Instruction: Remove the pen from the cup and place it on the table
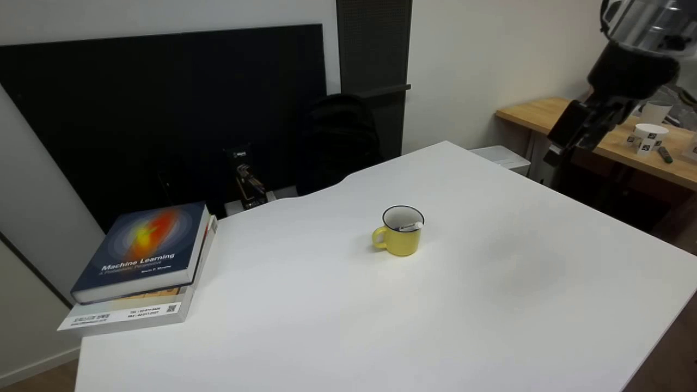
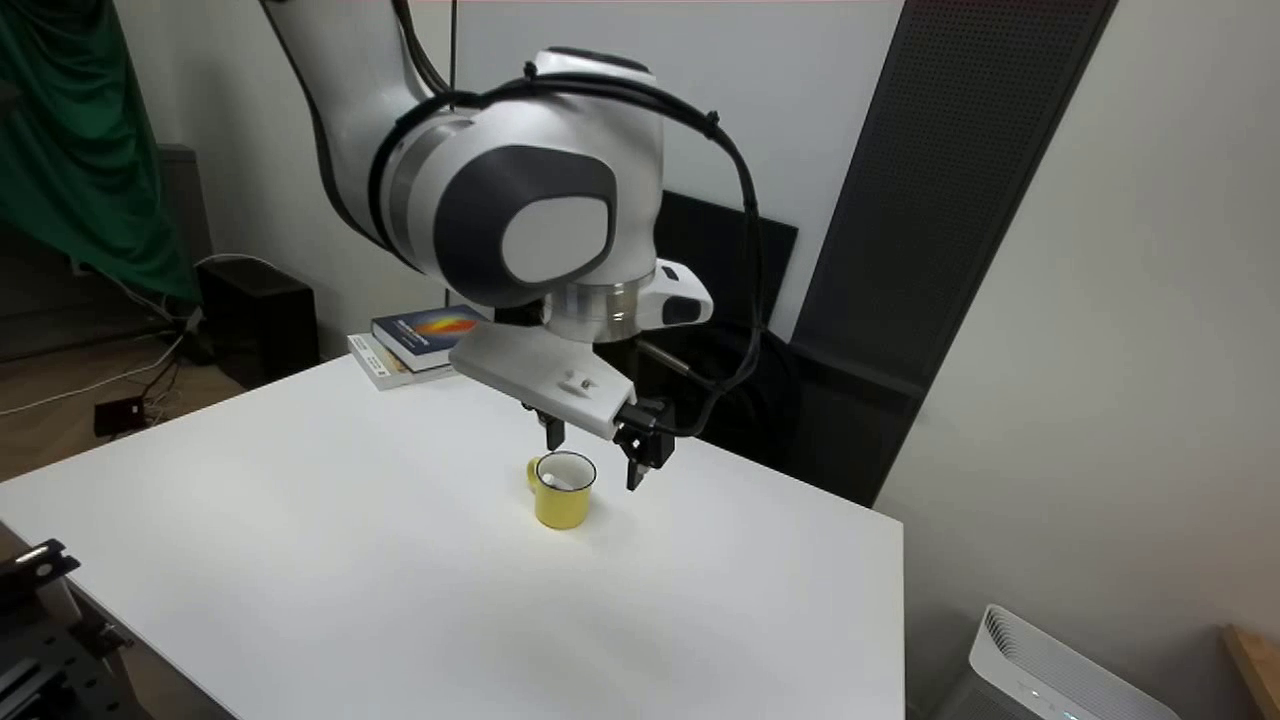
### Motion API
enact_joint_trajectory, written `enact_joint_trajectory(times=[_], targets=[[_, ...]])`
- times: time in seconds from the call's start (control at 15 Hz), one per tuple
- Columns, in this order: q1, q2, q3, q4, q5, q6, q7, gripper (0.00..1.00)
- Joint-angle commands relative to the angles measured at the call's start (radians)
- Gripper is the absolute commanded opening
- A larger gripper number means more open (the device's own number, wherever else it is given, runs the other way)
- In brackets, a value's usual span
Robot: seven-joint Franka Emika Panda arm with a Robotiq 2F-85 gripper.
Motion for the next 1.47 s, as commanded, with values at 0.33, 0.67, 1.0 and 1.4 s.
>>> enact_joint_trajectory(times=[0.33, 0.67, 1.0, 1.4], targets=[[-0.038, 0.226, 0.108, 0.216, 0.035, 0.011, -0.008, 1.0], [-0.04, 0.285, 0.14, 0.274, 0.02, 0.012, 0.004, 1.0], [-0.035, 0.299, 0.169, 0.292, 0.017, 0.016, 0.006, 1.0], [-0.033, 0.288, 0.184, 0.275, 0.015, 0.003, 0.007, 1.0]])
